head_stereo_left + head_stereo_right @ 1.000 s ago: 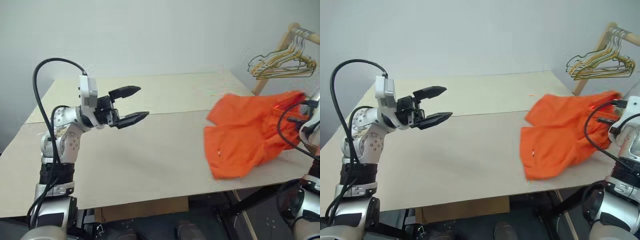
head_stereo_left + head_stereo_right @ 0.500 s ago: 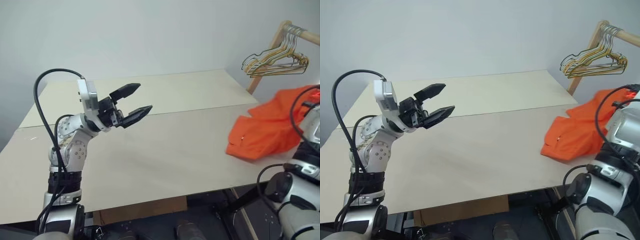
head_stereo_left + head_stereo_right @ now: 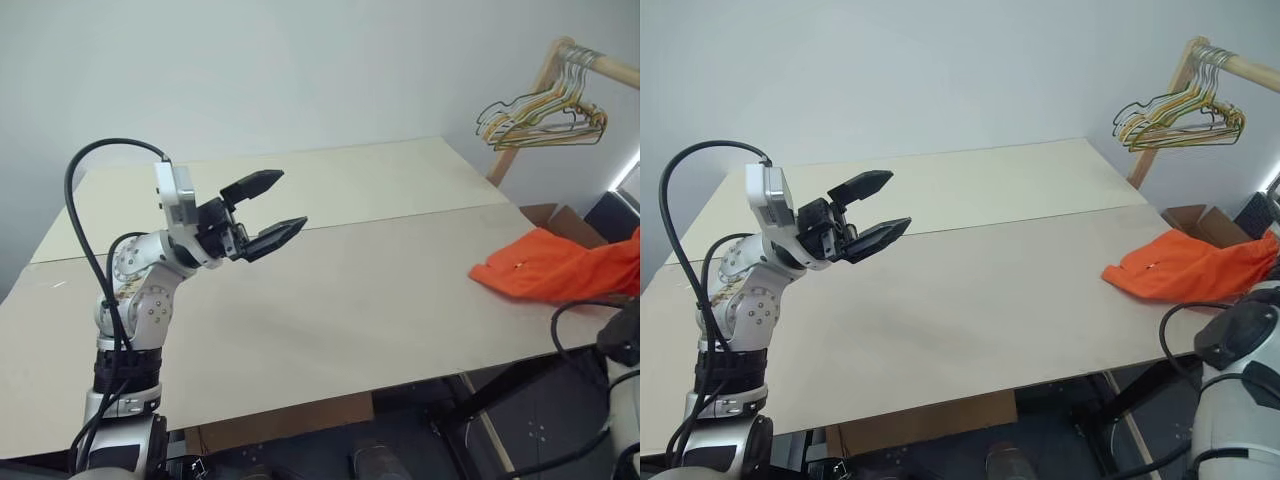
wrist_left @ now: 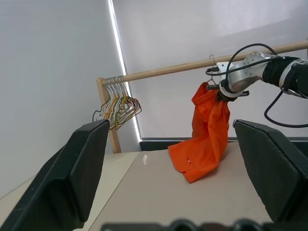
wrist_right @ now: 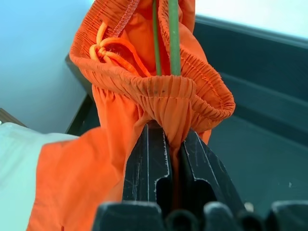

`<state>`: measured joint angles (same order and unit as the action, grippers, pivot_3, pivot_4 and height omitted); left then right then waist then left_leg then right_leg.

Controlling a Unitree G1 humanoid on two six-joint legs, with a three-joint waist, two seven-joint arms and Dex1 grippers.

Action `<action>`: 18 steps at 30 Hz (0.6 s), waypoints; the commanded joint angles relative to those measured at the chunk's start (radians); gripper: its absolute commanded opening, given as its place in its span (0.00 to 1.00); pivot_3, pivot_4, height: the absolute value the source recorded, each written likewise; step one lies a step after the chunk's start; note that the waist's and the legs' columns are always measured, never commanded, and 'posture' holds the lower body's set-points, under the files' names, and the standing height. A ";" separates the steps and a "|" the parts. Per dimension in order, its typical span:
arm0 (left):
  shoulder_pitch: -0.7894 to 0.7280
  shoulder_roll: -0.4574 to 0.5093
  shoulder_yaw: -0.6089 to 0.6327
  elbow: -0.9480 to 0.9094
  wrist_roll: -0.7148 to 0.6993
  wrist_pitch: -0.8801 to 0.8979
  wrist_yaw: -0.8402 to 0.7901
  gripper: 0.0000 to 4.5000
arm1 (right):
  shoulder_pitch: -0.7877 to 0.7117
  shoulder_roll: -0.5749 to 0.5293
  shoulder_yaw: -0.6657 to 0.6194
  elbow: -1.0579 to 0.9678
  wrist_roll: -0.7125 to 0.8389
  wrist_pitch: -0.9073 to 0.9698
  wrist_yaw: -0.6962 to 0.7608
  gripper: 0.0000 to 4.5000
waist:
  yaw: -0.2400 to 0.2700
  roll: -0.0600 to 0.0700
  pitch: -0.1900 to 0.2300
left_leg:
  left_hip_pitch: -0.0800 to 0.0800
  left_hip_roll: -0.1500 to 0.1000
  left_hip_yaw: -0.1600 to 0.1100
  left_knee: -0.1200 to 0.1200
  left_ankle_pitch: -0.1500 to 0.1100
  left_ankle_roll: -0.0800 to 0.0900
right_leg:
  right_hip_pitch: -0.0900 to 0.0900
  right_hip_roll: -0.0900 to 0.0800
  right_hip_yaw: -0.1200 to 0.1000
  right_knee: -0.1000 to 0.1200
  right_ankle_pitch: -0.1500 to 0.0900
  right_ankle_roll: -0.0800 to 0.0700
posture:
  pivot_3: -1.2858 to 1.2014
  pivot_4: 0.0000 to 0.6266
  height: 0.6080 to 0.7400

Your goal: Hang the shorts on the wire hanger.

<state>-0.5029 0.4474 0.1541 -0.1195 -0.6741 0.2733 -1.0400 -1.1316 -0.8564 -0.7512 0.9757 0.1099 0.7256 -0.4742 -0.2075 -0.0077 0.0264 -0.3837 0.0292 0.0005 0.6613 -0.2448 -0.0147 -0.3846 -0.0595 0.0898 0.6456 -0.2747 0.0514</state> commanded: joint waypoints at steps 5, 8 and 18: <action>-0.037 0.003 -0.024 -0.002 0.003 -0.017 -0.028 0.99 | -0.060 -0.056 -0.020 0.140 0.097 -0.112 -0.043 0.00 | 0.001 0.000 0.000 | 0.000 0.000 0.001 0.000 0.000 0.000 | 0.000 0.000 0.001 -0.001 0.000 0.000 | 0.45 0.00 1.00; -0.038 0.000 -0.022 -0.007 -0.006 -0.017 -0.026 0.99 | -0.053 -0.055 -0.016 0.162 0.125 -0.105 -0.060 0.00 | 0.000 0.000 0.000 | 0.000 0.000 0.001 0.000 0.000 0.000 | 0.000 0.000 0.001 -0.002 0.000 0.000 | 0.45 0.00 1.00; -0.010 -0.013 -0.009 -0.049 -0.084 -0.011 -0.072 1.00 | -0.009 -0.028 0.142 0.084 0.069 -0.077 -0.055 0.20 | 0.001 0.000 0.000 | 0.000 0.000 0.001 0.000 0.000 0.000 | 0.000 0.000 0.001 -0.002 0.000 0.001 | 0.45 0.00 1.00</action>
<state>-0.5050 0.4333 0.1286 -0.1411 -0.7359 0.2663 -1.1084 -1.1409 -0.8869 -0.6470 1.1156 0.1986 0.6476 -0.5373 -0.2070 -0.0079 0.0264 -0.3838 0.0293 0.0018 0.6613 -0.2448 -0.0146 -0.3843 -0.0591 0.0914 0.6438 -0.2747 0.0521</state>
